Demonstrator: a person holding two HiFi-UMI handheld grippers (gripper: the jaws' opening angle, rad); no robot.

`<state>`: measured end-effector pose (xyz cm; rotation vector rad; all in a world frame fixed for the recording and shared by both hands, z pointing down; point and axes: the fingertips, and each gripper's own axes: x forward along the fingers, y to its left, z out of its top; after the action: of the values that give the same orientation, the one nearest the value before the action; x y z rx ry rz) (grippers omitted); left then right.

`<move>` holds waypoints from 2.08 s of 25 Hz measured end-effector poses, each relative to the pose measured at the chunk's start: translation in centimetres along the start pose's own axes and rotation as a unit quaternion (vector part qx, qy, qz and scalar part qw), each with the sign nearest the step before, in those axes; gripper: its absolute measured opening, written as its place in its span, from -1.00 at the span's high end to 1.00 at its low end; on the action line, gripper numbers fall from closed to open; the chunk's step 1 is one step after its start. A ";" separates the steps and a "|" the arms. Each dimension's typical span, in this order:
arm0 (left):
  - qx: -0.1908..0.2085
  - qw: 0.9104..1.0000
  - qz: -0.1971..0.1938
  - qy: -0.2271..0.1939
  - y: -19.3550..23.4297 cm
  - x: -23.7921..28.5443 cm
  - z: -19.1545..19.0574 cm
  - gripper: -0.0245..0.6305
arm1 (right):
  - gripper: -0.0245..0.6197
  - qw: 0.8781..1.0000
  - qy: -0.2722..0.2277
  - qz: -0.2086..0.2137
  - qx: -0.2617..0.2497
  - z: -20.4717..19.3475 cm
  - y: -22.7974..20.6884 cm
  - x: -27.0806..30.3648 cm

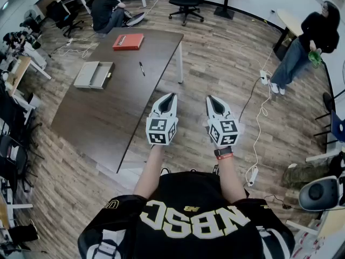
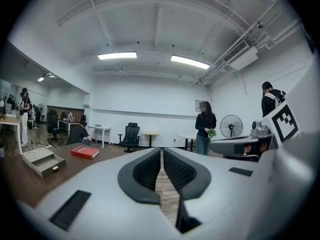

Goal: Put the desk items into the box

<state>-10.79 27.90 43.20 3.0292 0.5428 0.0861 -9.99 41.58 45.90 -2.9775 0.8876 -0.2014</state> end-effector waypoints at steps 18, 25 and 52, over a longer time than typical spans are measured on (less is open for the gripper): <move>-0.004 0.999 0.031 0.023 -1.3 0.2 -3.6 0.83 | 0.90 0.999 0.015 0.043 0.026 -2.8 -1.0 1.2; -0.018 0.998 0.061 0.017 6.2 3.3 -3.7 0.87 | 0.90 0.996 0.026 0.083 0.021 -2.7 1.6 9.4; -0.051 0.984 0.171 -0.002 36.0 13.7 -0.5 0.88 | 0.85 0.967 0.100 0.232 -0.026 -0.4 12.3 41.0</move>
<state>14.43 -0.96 46.83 2.9854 0.0106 0.1188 17.27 8.83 50.30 -2.7220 1.5985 -0.4693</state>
